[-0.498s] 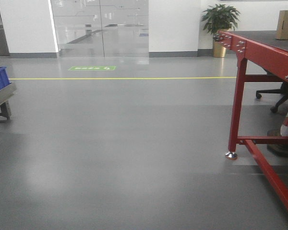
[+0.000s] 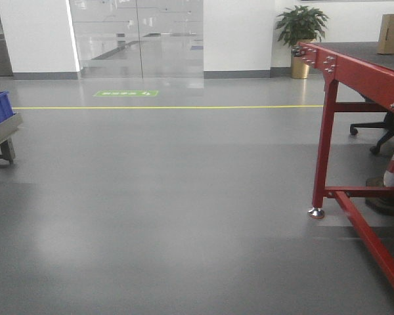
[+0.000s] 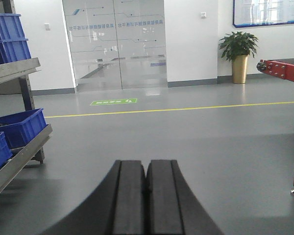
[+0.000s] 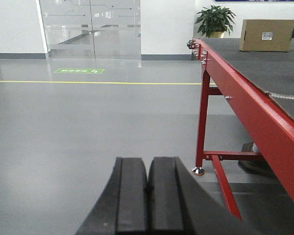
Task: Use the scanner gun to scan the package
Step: 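Drive the base toward the red conveyor table and turn to face it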
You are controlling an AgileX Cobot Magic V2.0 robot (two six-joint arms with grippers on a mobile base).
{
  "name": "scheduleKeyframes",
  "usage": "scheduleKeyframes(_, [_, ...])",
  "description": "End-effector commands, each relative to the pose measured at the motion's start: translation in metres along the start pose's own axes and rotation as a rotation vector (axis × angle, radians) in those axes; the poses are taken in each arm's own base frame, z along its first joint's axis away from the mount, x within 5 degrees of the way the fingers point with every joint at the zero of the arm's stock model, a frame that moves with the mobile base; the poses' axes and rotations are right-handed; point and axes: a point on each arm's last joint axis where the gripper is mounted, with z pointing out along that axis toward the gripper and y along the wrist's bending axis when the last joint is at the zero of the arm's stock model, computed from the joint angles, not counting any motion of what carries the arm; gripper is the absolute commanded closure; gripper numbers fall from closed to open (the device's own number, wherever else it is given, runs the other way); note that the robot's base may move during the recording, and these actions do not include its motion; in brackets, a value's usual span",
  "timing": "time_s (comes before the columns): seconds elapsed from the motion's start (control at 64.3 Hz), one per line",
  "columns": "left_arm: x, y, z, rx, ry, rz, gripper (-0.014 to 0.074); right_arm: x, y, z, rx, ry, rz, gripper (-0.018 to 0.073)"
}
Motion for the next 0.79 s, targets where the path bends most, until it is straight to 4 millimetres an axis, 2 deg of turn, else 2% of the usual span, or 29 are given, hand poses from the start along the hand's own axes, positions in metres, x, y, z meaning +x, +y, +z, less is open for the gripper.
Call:
scheduleKeyframes(0.0, [-0.0026,0.0004,-0.0004,-0.004,-0.026,-0.004,0.0707,-0.002,-0.0002,-0.0003,0.001,-0.025,-0.009,0.0712])
scheduleKeyframes(0.56, [-0.0026,0.0006,-0.0004,-0.009,-0.026,-0.004,0.0707,-0.002,-0.0002,-0.0003,0.001,-0.025,-0.009,0.0712])
scheduleKeyframes(0.778, [-0.0022,0.0048,-0.0006,-0.083,-0.018,0.004,0.0707,-0.002,-0.0002,-0.0003,0.001,-0.025,-0.009,0.0712])
